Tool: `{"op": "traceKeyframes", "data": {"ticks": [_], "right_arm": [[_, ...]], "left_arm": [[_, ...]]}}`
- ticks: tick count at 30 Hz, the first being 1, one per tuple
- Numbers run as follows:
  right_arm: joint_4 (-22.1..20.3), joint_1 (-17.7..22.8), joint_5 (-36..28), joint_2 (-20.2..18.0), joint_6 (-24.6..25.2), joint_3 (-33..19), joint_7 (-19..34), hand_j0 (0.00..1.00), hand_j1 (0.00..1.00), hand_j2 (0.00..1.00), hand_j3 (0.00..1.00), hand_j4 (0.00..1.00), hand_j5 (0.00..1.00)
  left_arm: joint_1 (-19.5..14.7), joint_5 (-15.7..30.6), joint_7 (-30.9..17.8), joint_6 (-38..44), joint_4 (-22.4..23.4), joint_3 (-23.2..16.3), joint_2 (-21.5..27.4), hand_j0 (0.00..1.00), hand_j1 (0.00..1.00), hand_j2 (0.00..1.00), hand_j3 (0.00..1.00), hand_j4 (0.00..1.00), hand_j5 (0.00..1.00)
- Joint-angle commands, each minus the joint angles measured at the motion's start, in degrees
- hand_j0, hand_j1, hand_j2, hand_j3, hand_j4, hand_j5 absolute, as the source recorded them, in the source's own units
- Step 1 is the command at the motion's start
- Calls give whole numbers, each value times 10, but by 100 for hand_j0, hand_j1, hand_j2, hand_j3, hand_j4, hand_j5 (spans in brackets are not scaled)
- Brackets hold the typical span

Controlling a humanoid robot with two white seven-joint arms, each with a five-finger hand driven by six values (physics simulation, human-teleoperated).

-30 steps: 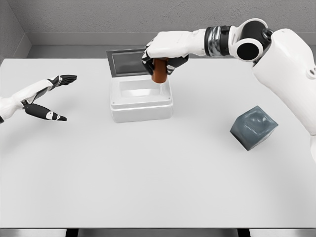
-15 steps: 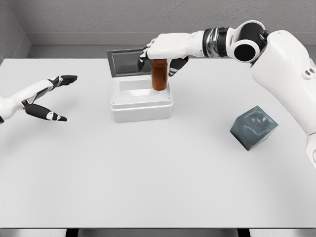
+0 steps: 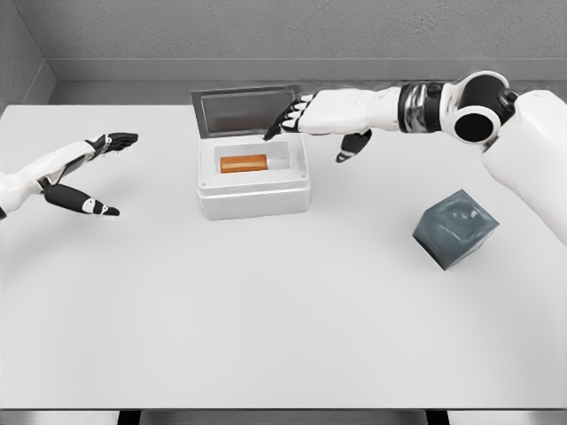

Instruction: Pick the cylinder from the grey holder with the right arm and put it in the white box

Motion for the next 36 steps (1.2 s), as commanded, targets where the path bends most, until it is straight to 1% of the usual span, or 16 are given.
{"op": "traceKeyframes", "data": {"ticks": [1,2,4,5,6,8,10,11,12,14,18,22,25,31,34,36], "right_arm": [[-12,3,-5,-64,2,-50,0,100,100,100,100,100,100],[-10,18,-5,-82,2,-74,0,100,100,100,100,100,100],[9,37,-8,-112,2,-89,0,100,100,100,100,100,100],[26,55,-8,-116,2,-129,0,100,100,100,100,100,100],[28,69,-7,-118,2,-154,0,100,100,100,100,100,100],[28,83,-5,-124,2,-155,0,100,100,100,100,100,100],[28,91,-2,-119,2,-156,0,100,100,100,100,100,100],[27,91,-2,-118,2,-156,0,100,100,100,100,100,100],[27,92,-2,-118,2,-156,0,100,100,100,100,100,100],[27,96,-2,-118,2,-155,0,100,100,100,100,100,100],[24,101,-2,-125,2,-156,0,100,100,100,100,100,100],[24,106,-3,-123,2,-155,0,100,100,100,100,100,100],[22,126,-3,-122,2,-154,0,100,100,100,100,100,100],[23,130,-3,-123,2,-152,0,100,100,100,100,100,100],[23,133,-2,-123,2,-152,0,100,100,100,100,100,100],[23,131,-2,-124,2,-152,0,100,100,100,100,100,100]], "left_arm": [[-3,7,-1,1,0,2,-3,100,100,100,100,100,100],[-13,28,-9,1,0,1,-4,100,100,100,100,100,100],[-44,43,-39,1,0,4,-26,100,100,100,100,100,100],[-65,44,-57,18,5,5,-44,100,100,100,100,100,100],[-69,43,-64,41,5,8,-56,100,100,100,100,100,100],[-83,43,-65,81,5,9,-84,100,100,100,100,100,100],[-99,43,-66,113,24,10,-121,100,100,100,100,100,100],[-101,43,-66,120,36,11,-133,100,100,100,100,100,100],[-103,40,-67,120,58,27,-146,100,100,100,100,100,100],[-103,36,-89,135,90,54,-168,100,100,100,100,100,100],[-104,36,-91,141,98,63,-172,100,100,100,100,100,100],[-109,36,-92,153,98,73,-179,100,100,100,100,100,100],[-112,37,-119,153,94,79,-193,100,100,100,100,100,100],[-113,44,-119,150,85,80,-196,100,100,100,100,100,100],[-113,50,-119,147,70,81,-194,100,100,100,100,100,100],[-108,54,-119,145,44,81,-188,100,100,100,100,100,100]]}}
